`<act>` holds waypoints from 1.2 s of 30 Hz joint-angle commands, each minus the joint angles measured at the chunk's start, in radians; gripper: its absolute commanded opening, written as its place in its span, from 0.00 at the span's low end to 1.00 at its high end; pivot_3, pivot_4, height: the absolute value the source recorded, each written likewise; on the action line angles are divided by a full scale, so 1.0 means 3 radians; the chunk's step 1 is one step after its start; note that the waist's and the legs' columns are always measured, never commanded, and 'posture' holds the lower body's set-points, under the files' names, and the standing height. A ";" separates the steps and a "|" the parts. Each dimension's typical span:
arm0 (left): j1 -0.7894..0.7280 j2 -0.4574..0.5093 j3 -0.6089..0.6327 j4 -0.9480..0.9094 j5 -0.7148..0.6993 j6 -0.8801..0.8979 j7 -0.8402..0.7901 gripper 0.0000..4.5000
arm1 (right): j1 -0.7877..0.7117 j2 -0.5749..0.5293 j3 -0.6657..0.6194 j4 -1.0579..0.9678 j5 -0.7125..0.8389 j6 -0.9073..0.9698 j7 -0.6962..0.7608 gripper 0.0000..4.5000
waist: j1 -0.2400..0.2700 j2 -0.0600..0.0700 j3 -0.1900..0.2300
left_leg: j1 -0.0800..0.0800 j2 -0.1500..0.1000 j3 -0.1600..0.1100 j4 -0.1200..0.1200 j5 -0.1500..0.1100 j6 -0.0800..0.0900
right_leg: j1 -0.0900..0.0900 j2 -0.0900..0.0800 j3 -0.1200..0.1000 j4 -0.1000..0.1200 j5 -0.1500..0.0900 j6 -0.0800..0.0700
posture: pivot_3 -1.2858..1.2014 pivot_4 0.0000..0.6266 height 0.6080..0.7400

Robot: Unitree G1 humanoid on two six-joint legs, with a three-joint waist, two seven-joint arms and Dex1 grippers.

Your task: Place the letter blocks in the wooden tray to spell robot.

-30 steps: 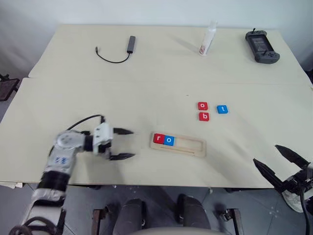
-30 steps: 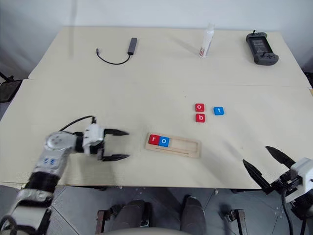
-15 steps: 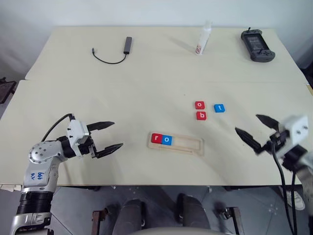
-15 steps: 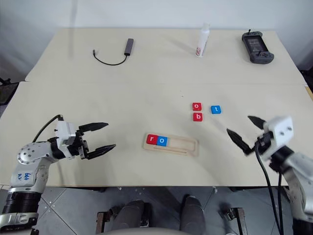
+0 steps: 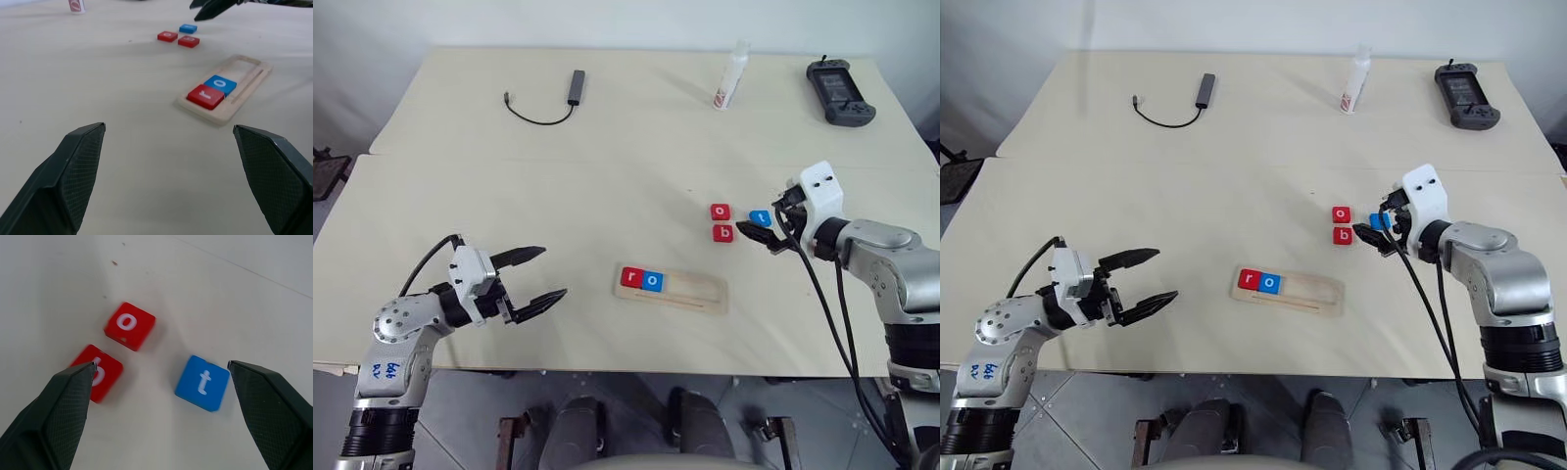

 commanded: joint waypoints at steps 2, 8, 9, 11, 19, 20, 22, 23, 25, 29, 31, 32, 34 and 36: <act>0.0079 -0.0013 0.0038 -0.0183 -0.0023 -0.0012 0.0063 0.99 | -0.0071 0.0017 -0.0099 -0.0240 0.0081 0.0252 -0.0020 1.00 | -0.0004 0.0000 0.0000 | 0.0000 0.0001 0.0000 0.0000 0.0000 0.0000 | 0.0000 0.0000 0.0000 0.0000 0.0000 0.0000 | 0.52 0.24 1.00; 0.0145 -0.0016 0.0042 -0.0279 -0.0011 -0.0016 0.0136 0.99 | 0.0095 0.0635 -0.0301 -0.0697 0.0164 0.0826 -0.0593 1.00 | -0.0005 -0.0001 0.0000 | 0.0002 0.0004 0.0001 0.0000 -0.0001 -0.0002 | 0.0000 0.0002 0.0001 0.0002 0.0000 0.0000 | 0.52 0.24 1.00; 0.0156 -0.0015 0.0045 -0.0293 -0.0014 -0.0013 0.0147 0.99 | 0.0107 0.0710 -0.0312 -0.0744 0.0139 0.0882 -0.0667 1.00 | -0.0006 0.0000 0.0000 | 0.0002 0.0004 0.0001 0.0000 -0.0001 -0.0002 | 0.0000 0.0002 0.0001 0.0002 0.0000 0.0000 | 0.52 0.24 1.00; 0.0205 -0.0019 0.0055 -0.0349 -0.0017 -0.0001 0.0185 0.99 | 0.0158 0.0943 -0.0288 -0.0779 0.0004 0.0799 -0.0923 1.00 | -0.0003 0.0000 0.0000 | 0.0001 0.0002 0.0002 0.0000 -0.0001 -0.0002 | -0.0001 0.0002 0.0002 0.0001 0.0000 0.0000 | 0.52 0.24 1.00; 0.0237 0.0029 0.0073 -0.0478 -0.0028 0.0036 0.0235 0.99 | 0.0190 0.1497 -0.0146 -0.0680 -0.0322 0.0596 -0.1445 1.00 | -0.0013 0.0002 0.0000 | 0.0002 0.0001 0.0003 -0.0001 -0.0001 -0.0003 | -0.0002 0.0002 0.0003 0.0003 0.0000 -0.0001 | 0.52 0.24 1.00; 0.0225 0.0033 0.0074 -0.0480 -0.0029 0.0037 0.0237 0.99 | 0.0187 0.1550 -0.0140 -0.0677 -0.0322 0.0622 -0.1465 1.00 | -0.0016 0.0002 0.0000 | 0.0002 0.0002 0.0003 -0.0001 -0.0001 -0.0003 | -0.0002 0.0003 0.0003 0.0003 0.0000 -0.0001 | 0.52 0.24 1.00; 0.0190 0.0037 0.0063 -0.0488 -0.0030 0.0039 0.0239 1.00 | 0.0187 0.1646 -0.0141 -0.0672 -0.0350 0.0720 -0.1552 0.91 | -0.0019 0.0002 0.0000 | 0.0002 0.0002 0.0004 -0.0002 0.0000 -0.0003 | -0.0003 0.0004 0.0003 0.0003 -0.0001 -0.0001 | 0.52 0.24 1.00; 0.0176 0.0039 0.0056 -0.0491 -0.0029 0.0040 0.0238 1.00 | 0.0189 0.1672 -0.0141 -0.0671 -0.0363 0.0760 -0.1578 0.87 | -0.0017 0.0002 0.0000 | 0.0002 0.0002 0.0004 -0.0002 0.0000 -0.0003 | -0.0003 0.0004 0.0003 0.0003 -0.0001 -0.0001 | 0.52 0.24 1.00; 0.0138 0.0026 0.0027 -0.0494 -0.0023 0.0036 0.0236 1.00 | 0.0206 0.1681 -0.0147 -0.0693 -0.0401 0.0789 -0.1612 0.72 | -0.0015 0.0003 0.0000 | 0.0003 0.0002 0.0004 -0.0002 0.0000 -0.0003 | -0.0002 0.0004 0.0003 0.0003 -0.0001 -0.0001 | 0.52 0.24 1.00; 0.0079 -0.0014 -0.0059 -0.0481 -0.0004 0.0023 0.0219 1.00 | 0.0219 0.1645 -0.0182 -0.0745 -0.0428 0.0813 -0.1620 0.41 | -0.0019 0.0003 0.0000 | 0.0003 0.0003 0.0004 -0.0003 0.0000 -0.0004 | -0.0003 0.0004 0.0003 0.0003 -0.0001 -0.0002 | 0.52 0.24 1.00; 0.0038 -0.0036 -0.0122 -0.0441 0.0021 0.0000 0.0200 1.00 | 0.0203 0.1595 -0.0229 -0.0778 -0.0429 0.0859 -0.1599 0.32 | -0.0016 0.0003 0.0000 | 0.0004 0.0003 0.0004 -0.0003 0.0000 -0.0004 | -0.0003 0.0005 0.0003 0.0003 -0.0001 -0.0002 | 0.52 0.24 1.00; 0.0015 -0.0045 -0.0148 -0.0415 0.0030 -0.0010 0.0188 1.00 | 0.0196 0.1567 -0.0255 -0.0801 -0.0433 0.0881 -0.1592 0.32 | -0.0013 0.0003 0.0000 | 0.0004 0.0003 0.0004 -0.0003 0.0000 -0.0004 | -0.0003 0.0005 0.0004 0.0003 -0.0001 -0.0002 | 0.52 0.24 1.00; -0.0036 -0.0069 -0.0209 -0.0364 0.0040 -0.0025 0.0166 1.00 | 0.0208 0.1493 -0.0330 -0.0891 -0.0427 0.0956 -0.1569 0.32 | -0.0007 0.0003 0.0000 | 0.0003 0.0002 0.0004 -0.0003 0.0000 -0.0003 | -0.0002 0.0005 0.0003 0.0002 -0.0001 -0.0002 | 0.52 0.24 1.00; -0.0101 -0.0094 -0.0281 -0.0305 0.0055 -0.0035 0.0127 1.00 | 0.0247 0.1422 -0.0466 -0.1058 -0.0392 0.1118 -0.1546 0.32 | 0.0002 0.0003 0.0000 | 0.0002 0.0002 0.0003 -0.0003 0.0000 -0.0003 | -0.0003 0.0004 0.0003 0.0002 -0.0001 -0.0002 | 0.52 0.24 1.00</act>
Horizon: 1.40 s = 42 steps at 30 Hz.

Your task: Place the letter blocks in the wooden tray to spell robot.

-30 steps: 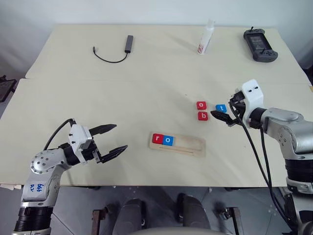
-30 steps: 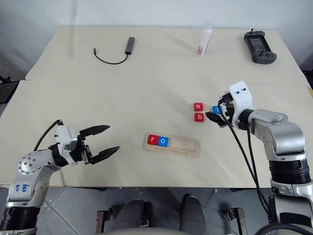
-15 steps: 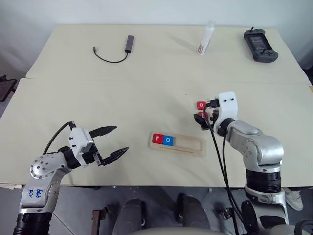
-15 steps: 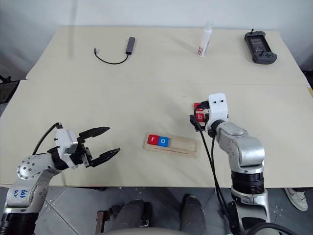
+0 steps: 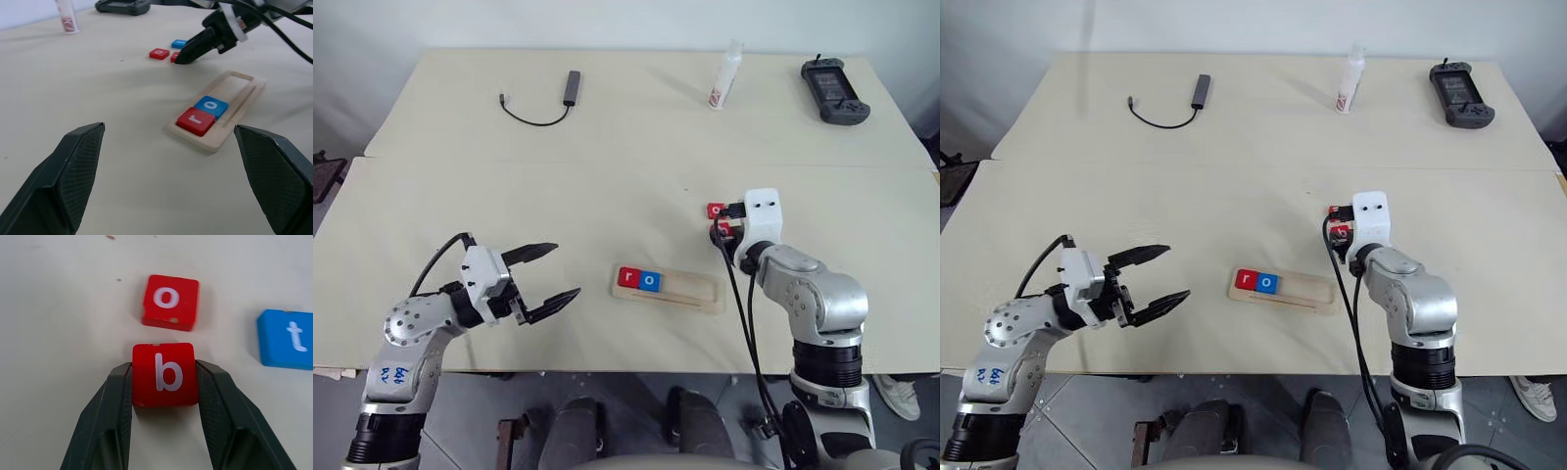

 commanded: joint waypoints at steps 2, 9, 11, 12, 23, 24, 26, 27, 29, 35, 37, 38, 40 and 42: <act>-0.0156 -0.0050 -0.0143 0.0079 0.0032 -0.0065 -0.0104 1.00 | 0.0120 -0.0137 -0.0404 -0.0519 0.0074 0.0372 0.0021 0.32 | -0.0003 0.0000 0.0000 | 0.0000 0.0000 -0.0001 -0.0001 0.0000 0.0000 | 0.0000 0.0000 0.0000 0.0000 0.0000 0.0000 | 0.52 0.24 1.00; -0.0407 -0.0142 -0.0405 0.0290 0.0016 -0.0005 -0.0334 1.00 | 0.0612 -0.0080 -0.0811 -0.1476 0.0040 0.1039 -0.0023 0.32 | -0.0003 0.0001 0.0000 | 0.0000 0.0001 0.0002 -0.0003 0.0000 0.0000 | -0.0001 0.0000 0.0000 -0.0001 0.0000 0.0000 | 0.52 0.24 1.00; -0.0468 -0.0159 -0.0462 0.0374 0.0021 -0.0008 -0.0411 1.00 | 0.0784 0.0015 -0.0854 -0.1774 0.0021 0.1232 -0.0029 0.32 | -0.0002 0.0001 0.0000 | 0.0000 0.0001 0.0001 -0.0003 0.0000 0.0000 | -0.0001 0.0000 0.0000 -0.0001 0.0000 0.0000 | 0.52 0.24 1.00; -0.0501 -0.0164 -0.0479 0.0419 0.0022 -0.0012 -0.0444 1.00 | 0.0855 0.0067 -0.0868 -0.1894 0.0011 0.1312 -0.0029 0.32 | -0.0003 0.0001 -0.0001 | 0.0000 0.0000 0.0001 -0.0003 0.0000 0.0000 | -0.0001 0.0000 0.0002 -0.0001 0.0000 0.0000 | 0.52 0.24 1.00; -0.0661 -0.0225 -0.0474 0.0689 0.0068 -0.0134 -0.0596 1.00 | 0.1128 0.0205 -0.0822 -0.2174 0.0033 0.1436 0.0105 0.77 | -0.0009 0.0002 -0.0001 | 0.0002 -0.0001 -0.0001 -0.0003 0.0000 0.0000 | -0.0002 0.0000 0.0005 0.0000 0.0000 0.0000 | 0.52 0.24 1.00; -0.0655 -0.0230 -0.0469 0.0688 0.0072 -0.0144 -0.0587 1.00 | 0.1102 0.0056 -0.0845 -0.2117 0.0091 0.1436 0.0216 0.83 | -0.0009 0.0003 -0.0001 | 0.0002 0.0000 -0.0002 -0.0003 0.0000 0.0000 | -0.0002 0.0000 0.0005 0.0000 0.0000 0.0000 | 0.52 0.24 1.00; -0.0619 -0.0233 -0.0452 0.0674 0.0074 -0.0172 -0.0576 1.00 | 0.1061 -0.0326 -0.0901 -0.1989 0.0246 0.1436 0.0507 0.99 | -0.0007 0.0003 -0.0001 | 0.0001 -0.0001 -0.0002 -0.0002 -0.0001 0.0001 | -0.0002 0.0000 0.0006 -0.0001 0.0000 0.0000 | 0.52 0.24 1.00; -0.0601 -0.0228 -0.0443 0.0668 0.0076 -0.0187 -0.0575 1.00 | 0.1034 -0.0546 -0.0917 -0.1917 0.0344 0.1436 0.0688 1.00 | -0.0004 0.0003 -0.0001 | 0.0001 -0.0002 -0.0002 -0.0002 -0.0001 0.0002 | -0.0002 -0.0001 0.0006 -0.0001 0.0000 0.0000 | 0.52 0.24 1.00; -0.0564 -0.0220 -0.0415 0.0656 0.0080 -0.0220 -0.0563 1.00 | 0.1017 -0.1128 -0.0905 -0.1670 0.0598 0.1160 0.1250 1.00 | -0.0006 0.0005 0.0001 | 0.0001 -0.0001 -0.0004 -0.0002 -0.0001 0.0002 | -0.0001 -0.0001 0.0005 -0.0002 0.0000 0.0000 | 0.52 0.24 1.00; -0.0483 -0.0169 -0.0387 0.0586 0.0079 -0.0257 -0.0572 1.00 | 0.1364 -0.2332 -0.0569 -0.0851 0.0679 -0.0418 0.2693 1.00 | 0.0001 0.0001 0.0003 | 0.0001 -0.0001 -0.0002 -0.0004 -0.0003 0.0005 | 0.0003 -0.0001 0.0000 -0.0009 0.0000 0.0000 | 0.52 0.24 1.00; -0.0454 -0.0147 -0.0397 0.0507 0.0058 -0.0218 -0.0583 1.00 | 0.1377 -0.2653 -0.0316 -0.0278 0.0535 -0.1307 0.3418 1.00 | -0.0001 -0.0002 0.0004 | 0.0002 -0.0003 -0.0001 -0.0004 -0.0003 0.0005 | 0.0005 -0.0002 0.0000 -0.0012 0.0000 0.0001 | 0.52 0.24 1.00; -0.0436 -0.0130 -0.0392 0.0477 0.0040 -0.0202 -0.0600 1.00 | 0.1364 -0.2736 -0.0221 -0.0078 0.0488 -0.1610 0.3646 1.00 | -0.0005 -0.0003 0.0005 | 0.0003 -0.0004 0.0000 -0.0002 -0.0003 0.0006 | 0.0007 -0.0003 0.0001 -0.0012 0.0001 0.0003 | 0.52 0.24 1.00; -0.0404 -0.0113 -0.0393 0.0391 0.0030 -0.0188 -0.0611 1.00 | 0.1174 -0.2818 0.0120 0.0596 0.0200 -0.2433 0.4030 1.00 | -0.0008 -0.0008 0.0005 | 0.0003 -0.0005 0.0002 -0.0001 -0.0003 0.0007 | 0.0010 -0.0004 0.0002 -0.0015 0.0003 0.0006 | 0.52 0.24 1.00; -0.0386 -0.0100 -0.0403 0.0336 0.0022 -0.0181 -0.0628 1.00 | 0.0969 -0.2840 0.0403 0.1071 -0.0051 -0.2835 0.4182 1.00 | -0.0014 -0.0011 0.0007 | 0.0007 -0.0004 0.0002 0.0001 -0.0003 0.0007 | 0.0012 -0.0003 0.0001 -0.0015 0.0003 0.0006 | 0.52 0.24 1.00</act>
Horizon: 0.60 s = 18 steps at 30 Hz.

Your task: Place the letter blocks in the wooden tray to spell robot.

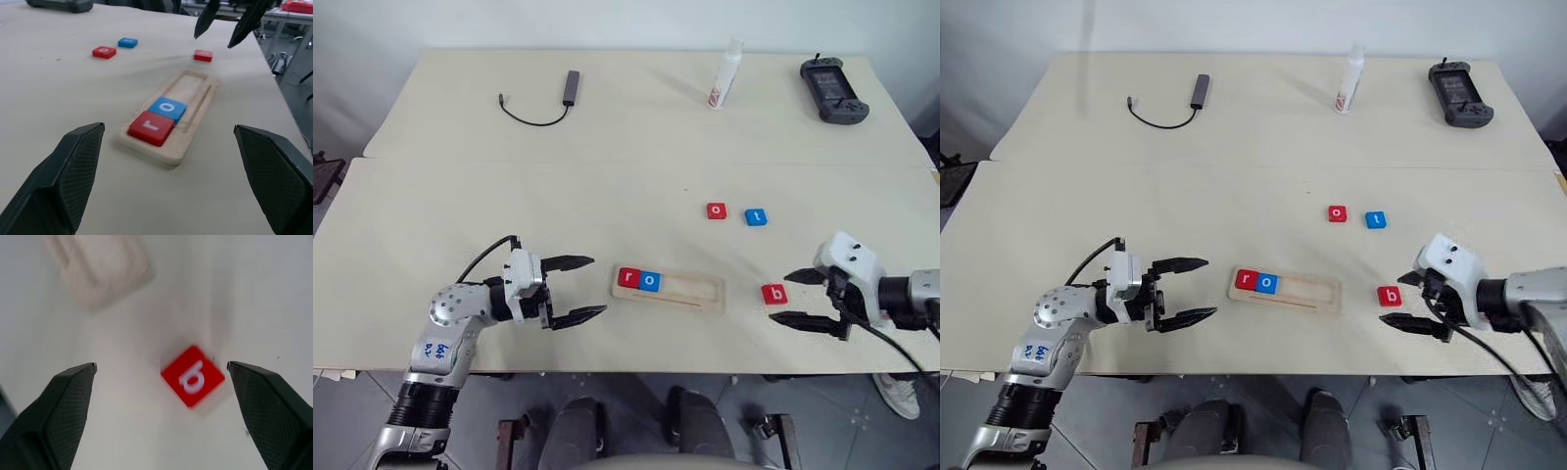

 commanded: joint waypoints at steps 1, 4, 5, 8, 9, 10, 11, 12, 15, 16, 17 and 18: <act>0.0036 0.0044 0.0030 -0.0205 -0.0066 0.0001 -0.0052 1.00 | -0.0224 -0.0040 0.0342 0.0678 -0.0389 -0.0805 0.0340 1.00 | 0.0001 0.0001 0.0000 | 0.0000 0.0001 0.0000 0.0000 0.0000 0.0000 | -0.0001 0.0000 0.0000 0.0001 0.0000 0.0000 | 0.52 0.24 1.00; 0.0039 0.0083 -0.0014 -0.0245 -0.0033 -0.0010 -0.0106 1.00 | -0.0506 0.0099 0.0538 0.1145 -0.0571 -0.1253 0.0434 1.00 | 0.0005 0.0001 0.0000 | 0.0000 0.0003 -0.0001 0.0002 0.0001 -0.0001 | -0.0001 0.0000 -0.0002 0.0002 0.0000 0.0000 | 0.52 0.24 1.00; 0.0041 0.0090 -0.0009 -0.0251 -0.0039 -0.0008 -0.0112 1.00 | -0.0587 0.0157 0.0570 0.1228 -0.0576 -0.1287 0.0444 1.00 | 0.0004 -0.0002 0.0000 | 0.0000 0.0004 -0.0001 0.0004 0.0001 -0.0002 | 0.0000 0.0001 -0.0003 0.0002 0.0000 0.0000 | 0.52 0.24 1.00; 0.0052 0.0107 0.0021 -0.0274 -0.0062 0.0014 -0.0106 1.00 | -0.0751 0.0295 0.0636 0.1355 -0.0600 -0.1342 0.0476 1.00 | -0.0004 -0.0004 -0.0001 | 0.0003 0.0007 -0.0001 0.0006 0.0001 -0.0002 | 0.0005 0.0002 -0.0003 0.0002 0.0000 0.0000 | 0.52 0.24 1.00; 0.0059 0.0114 0.0030 -0.0281 -0.0065 0.0018 -0.0105 1.00 | -0.0775 0.0316 0.0653 0.1378 -0.0616 -0.1379 0.0499 1.00 | -0.0009 -0.0005 -0.0001 | 0.0003 0.0008 -0.0001 0.0006 0.0002 -0.0003 | 0.0005 0.0003 -0.0003 0.0002 0.0000 0.0000 | 0.52 0.24 1.00; 0.0065 0.0118 0.0037 -0.0285 -0.0066 0.0020 -0.0104 1.00 | -0.0788 0.0329 0.0664 0.1396 -0.0631 -0.1417 0.0526 1.00 | -0.0011 -0.0005 -0.0001 | 0.0004 0.0011 -0.0001 0.0007 0.0002 -0.0004 | 0.0005 0.0004 -0.0003 0.0002 0.0000 0.0000 | 0.52 0.24 1.00; 0.0071 0.0122 0.0043 -0.0288 -0.0067 0.0021 -0.0105 1.00 | -0.0793 0.0337 0.0667 0.1412 -0.0647 -0.1434 0.0539 1.00 | -0.0011 -0.0005 -0.0001 | 0.0004 0.0011 -0.0001 0.0007 0.0003 -0.0005 | 0.0005 0.0005 -0.0002 0.0002 0.0000 0.0000 | 0.52 0.24 1.00; 0.0079 0.0124 0.0048 -0.0290 -0.0066 0.0020 -0.0106 1.00 | -0.0796 0.0344 0.0673 0.1420 -0.0646 -0.1465 0.0579 1.00 | -0.0010 -0.0005 -0.0001 | 0.0004 0.0012 -0.0001 0.0007 0.0003 -0.0005 | 0.0005 0.0005 -0.0003 0.0003 0.0000 0.0000 | 0.52 0.24 1.00; 0.0085 0.0125 0.0055 -0.0289 -0.0065 0.0022 -0.0107 1.00 | -0.0803 0.0367 0.0672 0.1425 -0.0634 -0.1517 0.0636 0.86 | -0.0004 -0.0005 -0.0001 | 0.0005 0.0013 -0.0001 0.0007 0.0003 -0.0006 | 0.0004 0.0006 -0.0002 0.0003 0.0000 -0.0001 | 0.52 0.24 1.00; 0.0081 0.0125 0.0054 -0.0283 -0.0062 0.0019 -0.0107 1.00 | -0.0815 0.0380 0.0671 0.1424 -0.0639 -0.1511 0.0626 0.79 | 0.0000 -0.0005 -0.0001 | 0.0004 0.0013 -0.0001 0.0007 0.0003 -0.0006 | 0.0004 0.0006 -0.0003 0.0003 0.0000 -0.0001 | 0.52 0.24 1.00; 0.0078 0.0125 0.0054 -0.0279 -0.0059 0.0016 -0.0108 1.00 | -0.0825 0.0390 0.0670 0.1425 -0.0644 -0.1507 0.0620 0.71 | 0.0002 -0.0005 -0.0001 | 0.0004 0.0013 -0.0002 0.0007 0.0003 -0.0006 | 0.0004 0.0006 -0.0004 0.0003 0.0000 -0.0001 | 0.52 0.24 1.00; 0.0074 0.0124 0.0052 -0.0273 -0.0056 0.0014 -0.0108 1.00 | -0.0834 0.0399 0.0669 0.1431 -0.0650 -0.1506 0.0617 0.62 | 0.0003 -0.0005 -0.0001 | 0.0004 0.0013 -0.0002 0.0007 0.0003 -0.0006 | 0.0004 0.0006 -0.0004 0.0003 0.0000 -0.0001 | 0.52 0.24 1.00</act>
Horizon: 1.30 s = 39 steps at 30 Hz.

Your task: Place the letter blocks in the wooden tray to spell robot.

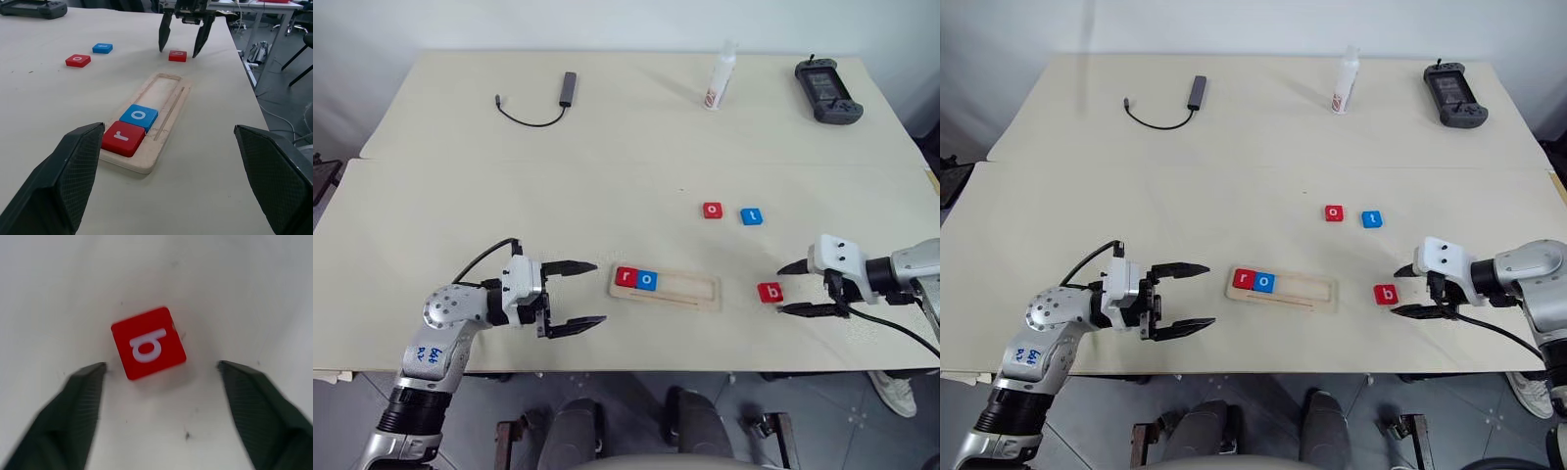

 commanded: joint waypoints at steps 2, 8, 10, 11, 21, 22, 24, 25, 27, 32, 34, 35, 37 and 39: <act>-0.0016 0.0026 0.0049 -0.0078 -0.0034 -0.0039 -0.0017 1.00 | -0.0022 0.0101 0.0075 0.0012 -0.0028 -0.0074 0.0058 0.48 | 0.0004 0.0000 0.0000 | 0.0000 0.0000 0.0000 0.0000 0.0000 0.0000 | 0.0000 0.0000 0.0000 0.0000 0.0000 0.0000 | 0.52 0.24 1.00; -0.0037 0.0018 0.0053 -0.0023 -0.0022 -0.0076 -0.0028 1.00 | -0.0009 0.0095 0.0003 -0.0134 0.0067 -0.0012 0.0105 0.32 | 0.0005 0.0000 0.0000 | -0.0001 0.0000 0.0000 0.0000 0.0000 0.0000 | 0.0000 0.0000 0.0000 0.0000 0.0000 0.0000 | 0.52 0.24 1.00; -0.0031 0.0025 0.0062 -0.0009 -0.0019 -0.0086 -0.0032 1.00 | -0.0064 0.0107 -0.0031 -0.0264 0.0151 0.0099 0.0118 0.32 | 0.0006 0.0001 0.0000 | -0.0002 -0.0001 0.0000 0.0000 0.0000 0.0000 | -0.0001 0.0000 0.0000 0.0000 0.0000 0.0000 | 0.52 0.24 1.00; -0.0028 0.0028 0.0065 -0.0006 -0.0018 -0.0090 -0.0032 1.00 | -0.0084 0.0109 -0.0039 -0.0326 0.0185 0.0151 0.0129 0.32 | 0.0006 0.0001 0.0001 | -0.0002 -0.0001 0.0000 0.0000 0.0000 0.0000 | -0.0002 0.0000 0.0000 0.0000 0.0000 0.0000 | 0.52 0.24 1.00; -0.0039 0.0009 0.0054 0.0026 0.0039 -0.0117 0.0021 1.00 | -0.0592 0.0477 0.0386 -0.1745 0.0583 0.2121 -0.0374 0.32 | 0.0039 0.0008 0.0004 | -0.0007 -0.0001 -0.0021 0.0001 -0.0001 -0.0002 | -0.0008 -0.0001 0.0000 0.0003 0.0001 -0.0003 | 0.52 0.24 1.00; -0.0032 0.0006 0.0053 0.0019 0.0042 -0.0118 0.0029 1.00 | -0.0622 0.0517 0.0445 -0.1774 0.0548 0.2173 -0.0438 0.32 | 0.0055 0.0008 0.0004 | -0.0009 -0.0004 -0.0021 0.0002 -0.0001 -0.0001 | -0.0008 -0.0004 -0.0001 0.0003 0.0001 -0.0003 | 0.52 0.24 1.00; -0.0003 0.0007 0.0057 -0.0004 0.0044 -0.0119 0.0045 1.00 | -0.0669 0.0585 0.0553 -0.1815 0.0493 0.2276 -0.0556 0.32 | 0.0079 0.0008 0.0004 | -0.0010 -0.0009 -0.0020 0.0002 -0.0002 0.0000 | -0.0009 -0.0007 0.0000 0.0003 0.0001 -0.0003 | 0.52 0.24 1.00; 0.0025 0.0008 0.0064 -0.0025 0.0042 -0.0118 0.0058 1.00 | -0.0696 0.0631 0.0623 -0.1817 0.0447 0.2316 -0.0633 0.32 | 0.0079 0.0008 0.0004 | -0.0011 -0.0010 -0.0019 0.0001 -0.0002 0.0000 | -0.0010 -0.0007 -0.0001 0.0002 0.0001 -0.0003 | 0.52 0.24 1.00; 0.0073 0.0008 0.0075 -0.0067 0.0041 -0.0113 0.0091 1.00 | -0.0736 0.0706 0.0725 -0.1781 0.0353 0.2344 -0.0769 0.32 | 0.0075 0.0008 0.0004 | -0.0011 -0.0010 -0.0016 -0.0002 -0.0002 0.0000 | -0.0011 -0.0007 0.0000 0.0002 0.0001 -0.0003 | 0.52 0.24 1.00; 0.0138 0.0011 0.0079 -0.0142 0.0032 -0.0097 0.0157 1.00 | -0.0777 0.0761 0.0812 -0.1737 0.0254 0.2300 -0.0871 0.32 | 0.0082 0.0008 0.0004 | -0.0012 -0.0010 -0.0006 -0.0001 -0.0002 0.0000 | -0.0011 -0.0006 -0.0003 0.0002 0.0001 -0.0003 | 0.52 0.24 1.00; 0.0153 0.0015 0.0078 -0.0154 0.0032 -0.0098 0.0176 1.00 | -0.0785 0.0774 0.0836 -0.1760 0.0266 0.2325 -0.0869 0.32 | 0.0078 0.0008 0.0004 | -0.0012 -0.0010 -0.0006 -0.0001 -0.0002 0.0000 | -0.0011 -0.0006 -0.0003 0.0003 0.0001 -0.0003 | 0.52 0.24 1.00; 0.0155 0.0015 0.0077 -0.0156 0.0032 -0.0098 0.0185 1.00 | -0.0783 0.0774 0.0852 -0.1769 0.0263 0.2331 -0.0871 0.32 | 0.0077 0.0008 0.0004 | -0.0012 -0.0009 -0.0006 -0.0002 -0.0002 0.0000 | -0.0011 -0.0005 -0.0004 0.0002 0.0001 -0.0003 | 0.52 0.24 1.00; 0.0154 0.0015 0.0077 -0.0160 0.0032 -0.0097 0.0201 1.00 | -0.0781 0.0766 0.0875 -0.1776 0.0259 0.2338 -0.0869 0.32 | 0.0077 0.0008 0.0004 | -0.0012 -0.0009 -0.0006 -0.0002 -0.0002 0.0000 | -0.0011 -0.0005 -0.0004 0.0002 0.0001 -0.0003 | 0.52 0.24 1.00; 0.0152 0.0015 0.0077 -0.0160 0.0030 -0.0097 0.0212 1.00 | -0.0783 0.0754 0.0883 -0.1782 0.0270 0.2356 -0.0865 0.56 | 0.0080 0.0008 0.0004 | -0.0012 -0.0009 -0.0005 -0.0001 -0.0002 0.0000 | -0.0011 -0.0005 -0.0004 0.0002 0.0001 -0.0003 | 0.52 0.24 1.00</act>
